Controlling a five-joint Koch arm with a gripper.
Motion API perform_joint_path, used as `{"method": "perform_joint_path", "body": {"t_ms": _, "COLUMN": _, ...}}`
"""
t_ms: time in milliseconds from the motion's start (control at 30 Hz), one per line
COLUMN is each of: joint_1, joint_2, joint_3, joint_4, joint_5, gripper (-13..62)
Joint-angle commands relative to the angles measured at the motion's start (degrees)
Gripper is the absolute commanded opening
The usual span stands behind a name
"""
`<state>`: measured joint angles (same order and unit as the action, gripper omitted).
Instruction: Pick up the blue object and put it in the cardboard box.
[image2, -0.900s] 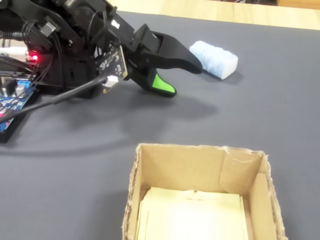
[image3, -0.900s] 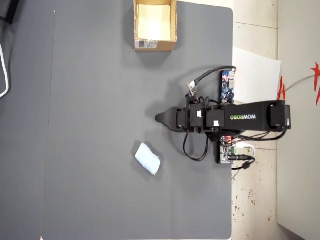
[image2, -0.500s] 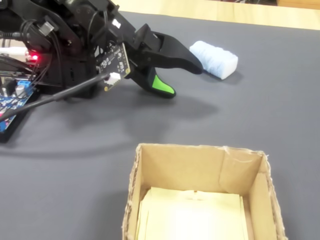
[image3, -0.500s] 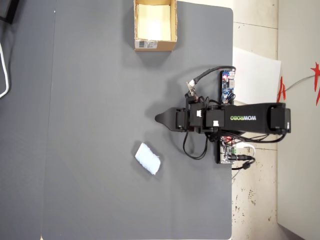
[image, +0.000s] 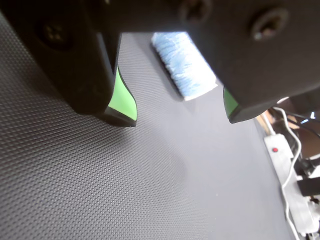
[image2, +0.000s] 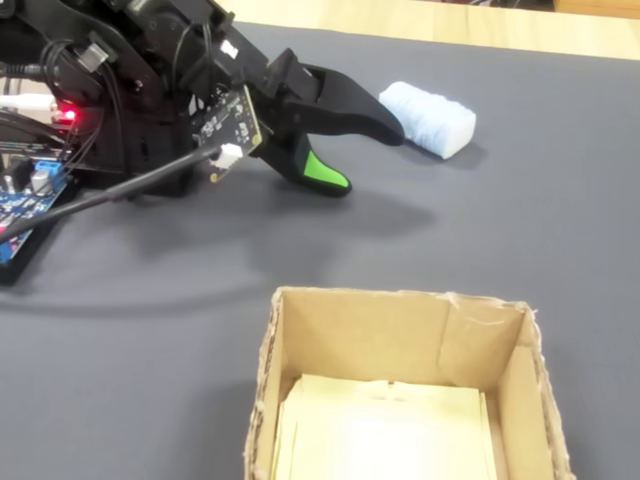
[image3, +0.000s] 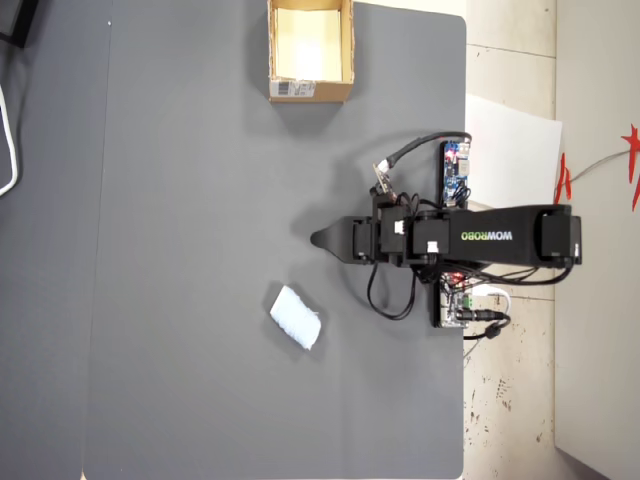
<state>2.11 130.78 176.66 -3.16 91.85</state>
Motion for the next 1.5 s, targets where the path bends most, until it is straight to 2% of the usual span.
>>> {"method": "perform_joint_path", "body": {"t_ms": 0, "joint_1": 0.00, "joint_2": 5.01, "joint_3": 2.11, "joint_4": 1.93, "joint_5": 3.60, "gripper": 34.5}}
{"method": "perform_joint_path", "body": {"t_ms": 400, "joint_1": -4.31, "joint_2": 5.01, "joint_3": 1.93, "joint_4": -1.85, "joint_5": 11.25, "gripper": 34.3}}
{"method": "perform_joint_path", "body": {"t_ms": 667, "joint_1": -8.88, "joint_2": 4.92, "joint_3": 0.70, "joint_4": -1.67, "joint_5": 29.18, "gripper": 34.3}}
{"method": "perform_joint_path", "body": {"t_ms": 933, "joint_1": -14.41, "joint_2": 4.92, "joint_3": -2.64, "joint_4": 4.66, "joint_5": 38.14, "gripper": 34.2}}
{"method": "perform_joint_path", "body": {"t_ms": 1167, "joint_1": -17.31, "joint_2": 3.96, "joint_3": -10.20, "joint_4": 15.29, "joint_5": 38.94, "gripper": 33.8}}
{"method": "perform_joint_path", "body": {"t_ms": 1467, "joint_1": -18.98, "joint_2": -7.21, "joint_3": -26.28, "joint_4": 26.81, "joint_5": 38.50, "gripper": 33.7}}
